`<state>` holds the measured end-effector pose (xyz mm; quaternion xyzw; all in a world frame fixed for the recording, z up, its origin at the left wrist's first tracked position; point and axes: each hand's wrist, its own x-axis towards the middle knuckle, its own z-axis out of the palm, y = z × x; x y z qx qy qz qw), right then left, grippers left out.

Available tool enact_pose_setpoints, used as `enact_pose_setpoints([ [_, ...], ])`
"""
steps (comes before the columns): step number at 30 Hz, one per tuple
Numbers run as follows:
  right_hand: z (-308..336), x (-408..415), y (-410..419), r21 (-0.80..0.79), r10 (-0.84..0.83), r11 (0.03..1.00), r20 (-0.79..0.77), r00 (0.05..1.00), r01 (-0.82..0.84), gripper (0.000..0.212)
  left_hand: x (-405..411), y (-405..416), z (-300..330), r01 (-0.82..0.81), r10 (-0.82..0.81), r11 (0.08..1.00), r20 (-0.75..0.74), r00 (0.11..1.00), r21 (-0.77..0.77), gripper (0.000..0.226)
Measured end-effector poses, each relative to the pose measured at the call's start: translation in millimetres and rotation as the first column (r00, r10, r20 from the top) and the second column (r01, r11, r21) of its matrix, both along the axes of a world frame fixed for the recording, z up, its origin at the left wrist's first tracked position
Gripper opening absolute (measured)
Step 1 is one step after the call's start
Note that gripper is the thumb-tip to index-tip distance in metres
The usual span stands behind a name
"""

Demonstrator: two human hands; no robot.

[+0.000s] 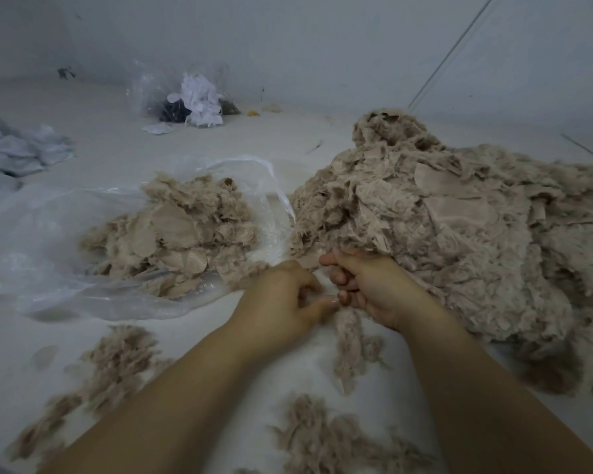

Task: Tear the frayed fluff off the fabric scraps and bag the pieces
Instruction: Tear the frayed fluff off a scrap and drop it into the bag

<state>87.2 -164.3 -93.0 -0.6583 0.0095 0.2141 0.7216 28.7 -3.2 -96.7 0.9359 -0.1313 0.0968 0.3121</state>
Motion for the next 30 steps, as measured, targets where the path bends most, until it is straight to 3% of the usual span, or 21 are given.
enact_pose_setpoints([
  [3,0.0,0.4,0.5,-0.02,0.007,1.0,0.014,1.0,-0.007,0.03,-1.7,-16.6,-1.4,0.138,-0.135,0.99,-0.068,0.988,0.035,0.032],
  [5,-0.5,0.7,0.3,-0.021,0.019,1.0,0.016,1.0,-0.018,0.03,-2.3,-21.6,-3.6,0.109,-0.097,0.982,-0.082,0.992,0.154,0.026],
  [8,-3.1,2.4,-1.0,-0.007,0.014,1.0,0.01,1.0,-0.013,0.031,-1.5,-23.2,-9.4,0.091,-0.081,0.983,-0.071,0.994,0.157,0.022],
  [9,-3.7,2.7,-1.3,-0.007,0.011,1.0,0.014,1.0,-0.011,0.031,-1.4,-22.8,-9.4,0.082,-0.076,0.994,-0.072,0.994,0.078,0.021],
  [11,-3.5,2.3,-2.0,0.007,0.029,1.0,0.039,0.999,-0.029,0.029,1.1,-17.1,-7.4,-0.05,0.012,0.951,-0.125,0.992,-0.306,0.025],
  [13,-1.8,0.4,-2.9,0.013,0.086,0.996,0.085,0.993,-0.087,0.026,4.4,-8.4,-5.6,-0.231,0.095,0.724,-0.239,0.966,-0.649,0.024],
  [14,-0.7,-1.0,-2.8,-0.018,0.131,0.991,0.12,0.984,-0.13,0.024,4.8,-5.0,-4.4,-0.276,0.107,0.646,-0.273,0.956,-0.712,0.023],
  [16,0.6,-3.1,-1.8,-0.122,0.22,0.972,0.188,0.957,-0.2,0.029,5.1,-2.7,-4.2,-0.294,0.115,0.595,-0.283,0.952,-0.748,0.024],
  [19,-1.3,-1.6,-2.5,-0.169,0.263,0.959,0.222,0.939,-0.228,0.037,5.9,-6.9,-4.5,-0.287,0.139,0.6,-0.255,0.957,-0.747,0.023],
  [23,-2.3,-1.1,-4.3,-0.22,0.287,0.947,0.255,0.923,-0.234,0.02,7.0,-10.4,-2.1,-0.235,0.175,0.561,-0.164,0.971,-0.794,0.031],
  [30,-0.4,-1.4,-3.5,-0.099,0.232,0.972,0.227,0.946,-0.215,0.029,4.3,-14.1,-1.1,-0.195,0.103,0.597,-0.167,0.981,-0.778,0.031],
])
